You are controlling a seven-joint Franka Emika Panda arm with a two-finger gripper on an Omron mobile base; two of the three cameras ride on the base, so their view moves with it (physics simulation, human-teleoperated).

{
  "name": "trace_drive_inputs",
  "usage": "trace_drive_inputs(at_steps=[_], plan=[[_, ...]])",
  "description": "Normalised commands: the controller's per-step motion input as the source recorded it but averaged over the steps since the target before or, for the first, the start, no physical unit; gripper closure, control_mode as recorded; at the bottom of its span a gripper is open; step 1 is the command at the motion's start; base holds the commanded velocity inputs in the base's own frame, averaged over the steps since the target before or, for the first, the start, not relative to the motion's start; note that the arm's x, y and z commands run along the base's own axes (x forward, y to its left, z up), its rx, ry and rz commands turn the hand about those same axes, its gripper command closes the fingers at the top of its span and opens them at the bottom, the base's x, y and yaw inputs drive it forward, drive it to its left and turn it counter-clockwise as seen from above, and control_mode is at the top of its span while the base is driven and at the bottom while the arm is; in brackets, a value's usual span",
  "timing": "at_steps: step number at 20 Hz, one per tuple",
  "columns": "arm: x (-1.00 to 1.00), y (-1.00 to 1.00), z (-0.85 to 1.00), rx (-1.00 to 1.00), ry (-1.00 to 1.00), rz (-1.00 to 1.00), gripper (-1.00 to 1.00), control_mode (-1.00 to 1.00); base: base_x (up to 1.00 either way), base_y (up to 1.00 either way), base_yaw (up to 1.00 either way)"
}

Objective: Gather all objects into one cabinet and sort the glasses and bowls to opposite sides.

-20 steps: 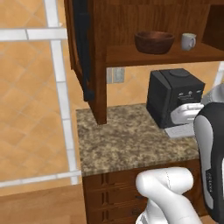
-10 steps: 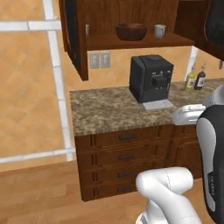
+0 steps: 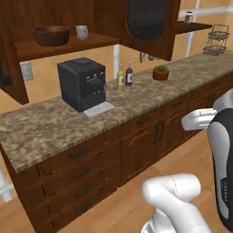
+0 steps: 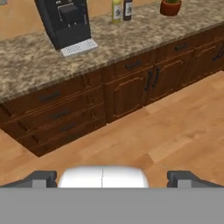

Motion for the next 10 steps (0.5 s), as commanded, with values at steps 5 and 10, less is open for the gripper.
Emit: trace_drive_inputs(at_steps=[5,10], plan=[[0.0,0.0,0.0,0.0,0.0,0.0,-1.0,1.0,0.0,-0.11,-0.77],[0.0,0.0,0.0,0.0,0.0,0.0,-1.0,1.0,0.08,-0.33,-0.65]])
